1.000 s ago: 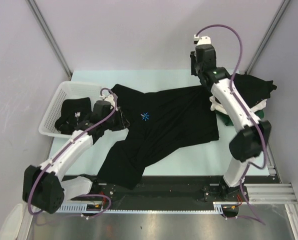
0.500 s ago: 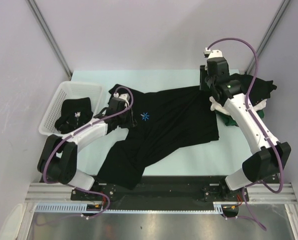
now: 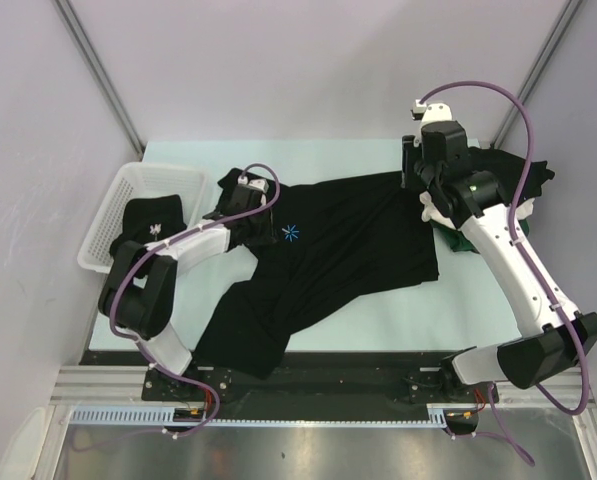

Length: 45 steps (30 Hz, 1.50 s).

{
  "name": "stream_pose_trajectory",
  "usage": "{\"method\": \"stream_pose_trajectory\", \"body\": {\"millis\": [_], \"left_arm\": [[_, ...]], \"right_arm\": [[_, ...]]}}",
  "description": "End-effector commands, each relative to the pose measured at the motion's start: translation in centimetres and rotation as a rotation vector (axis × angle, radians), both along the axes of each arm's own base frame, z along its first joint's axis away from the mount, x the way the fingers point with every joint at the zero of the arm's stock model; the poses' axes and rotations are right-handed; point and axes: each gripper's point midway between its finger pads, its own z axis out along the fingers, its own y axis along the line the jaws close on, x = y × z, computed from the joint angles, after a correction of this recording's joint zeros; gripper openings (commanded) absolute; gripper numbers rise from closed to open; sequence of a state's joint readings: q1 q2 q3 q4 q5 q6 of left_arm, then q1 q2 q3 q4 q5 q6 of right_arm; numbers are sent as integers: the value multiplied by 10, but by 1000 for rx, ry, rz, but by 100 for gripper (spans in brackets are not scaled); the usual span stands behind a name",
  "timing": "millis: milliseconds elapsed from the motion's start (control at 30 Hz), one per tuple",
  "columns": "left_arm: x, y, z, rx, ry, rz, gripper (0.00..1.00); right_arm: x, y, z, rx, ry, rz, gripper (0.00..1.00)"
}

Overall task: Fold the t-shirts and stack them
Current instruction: Flatten out the tshirt

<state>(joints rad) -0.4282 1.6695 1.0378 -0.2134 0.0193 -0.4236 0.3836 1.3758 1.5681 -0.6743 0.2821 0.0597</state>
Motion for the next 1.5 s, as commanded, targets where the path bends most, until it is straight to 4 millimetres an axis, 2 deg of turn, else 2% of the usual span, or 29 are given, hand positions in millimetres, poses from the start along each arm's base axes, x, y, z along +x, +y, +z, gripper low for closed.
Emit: {"method": "stream_pose_trajectory", "body": {"millis": [0,200,367,567,800,933,1033,1133,1167,1267,1367,1400,1433,1467], "left_arm": [[13,4,10,53,-33,17,34],[8,9,3,87,-7,16,34],[6,5,-5,78,12,0,34],[5,-8,-5,54,14,-33,33],[-2,-36,1,24,8,-109,34],[-8,-42,-13,41,49,-129,33],[-11,-43,-18,45,61,-133,28],[-12,-42,-14,47,49,-135,12],[-11,-41,-12,51,40,-131,1],[-10,-37,-4,69,26,-132,0],[-10,-30,12,93,-8,-116,0],[-11,-26,18,99,-14,-110,0],[-12,-23,35,92,-48,-101,0],[-12,-19,43,102,-68,-88,0]], "right_arm": [[-9,-1,6,8,-9,0,38],[-8,2,3,17,-3,12,38],[-8,5,5,21,-11,21,39],[-9,4,5,19,-6,20,39],[-10,7,2,30,5,20,39],[-10,8,-1,31,14,21,39],[-12,7,-3,27,20,16,39],[-14,5,-3,26,19,14,39],[-14,5,-3,27,21,11,39],[-14,8,-4,40,22,16,39],[-14,13,-4,53,19,27,39],[-13,14,-4,56,19,27,39],[-14,18,-5,60,22,36,39],[-13,19,-6,60,23,40,39]]}}
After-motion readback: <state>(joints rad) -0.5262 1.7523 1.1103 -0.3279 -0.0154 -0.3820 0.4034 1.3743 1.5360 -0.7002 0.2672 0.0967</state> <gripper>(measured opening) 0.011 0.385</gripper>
